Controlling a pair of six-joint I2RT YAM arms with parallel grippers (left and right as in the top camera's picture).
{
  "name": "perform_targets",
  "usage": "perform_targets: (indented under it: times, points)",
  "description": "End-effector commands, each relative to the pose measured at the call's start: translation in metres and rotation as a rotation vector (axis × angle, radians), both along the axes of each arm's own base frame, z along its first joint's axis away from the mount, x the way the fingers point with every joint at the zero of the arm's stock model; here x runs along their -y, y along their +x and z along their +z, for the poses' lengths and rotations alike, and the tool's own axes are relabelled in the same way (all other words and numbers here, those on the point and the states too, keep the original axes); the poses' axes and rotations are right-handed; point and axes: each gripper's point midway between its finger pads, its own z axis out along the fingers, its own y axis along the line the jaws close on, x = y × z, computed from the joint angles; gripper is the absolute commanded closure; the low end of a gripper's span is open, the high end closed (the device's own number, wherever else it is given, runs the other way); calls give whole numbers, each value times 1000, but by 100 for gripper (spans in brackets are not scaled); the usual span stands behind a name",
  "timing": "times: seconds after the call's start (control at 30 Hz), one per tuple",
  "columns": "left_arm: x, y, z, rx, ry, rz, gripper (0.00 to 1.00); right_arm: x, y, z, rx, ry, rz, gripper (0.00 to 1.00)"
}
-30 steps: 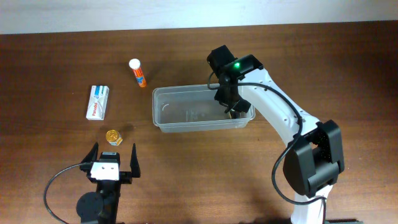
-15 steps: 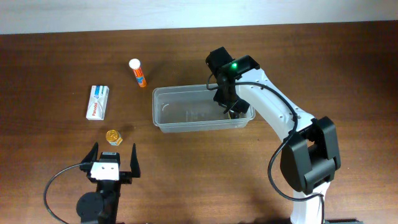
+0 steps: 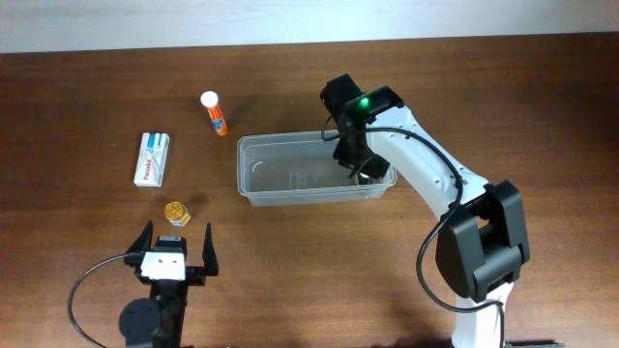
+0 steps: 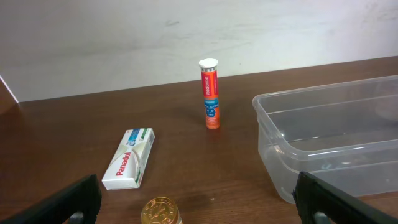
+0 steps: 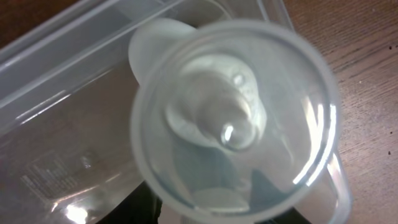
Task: Pack container
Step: 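Carry the dark bottle into the container beside the spray bottle, release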
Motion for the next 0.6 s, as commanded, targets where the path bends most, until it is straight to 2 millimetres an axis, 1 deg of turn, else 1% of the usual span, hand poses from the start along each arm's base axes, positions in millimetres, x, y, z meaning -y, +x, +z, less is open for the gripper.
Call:
perform_targets:
  times: [0.0, 0.1, 0.17, 0.3, 0.47, 0.57]
  points:
    - [1, 0, -1, 3, -7, -8, 1, 3, -2, -5, -18, -15, 8, 60]
    - [1, 0, -1, 3, -7, -8, 1, 4, -2, -1, -22, -18, 30, 56]
    - [1, 0, -1, 3, -7, -8, 1, 5, -2, 4, -22, -20, 47, 52]
    - [1, 0, -1, 3, -7, -8, 1, 5, 0, 19, -9, -19, 77, 48]
    - [1, 0, -1, 3, -7, -8, 1, 5, 4, 48, 36, -8, 99, 46]
    - [1, 0, -1, 3, -7, -8, 1, 7, 2, 71, 62, -7, 105, 46]
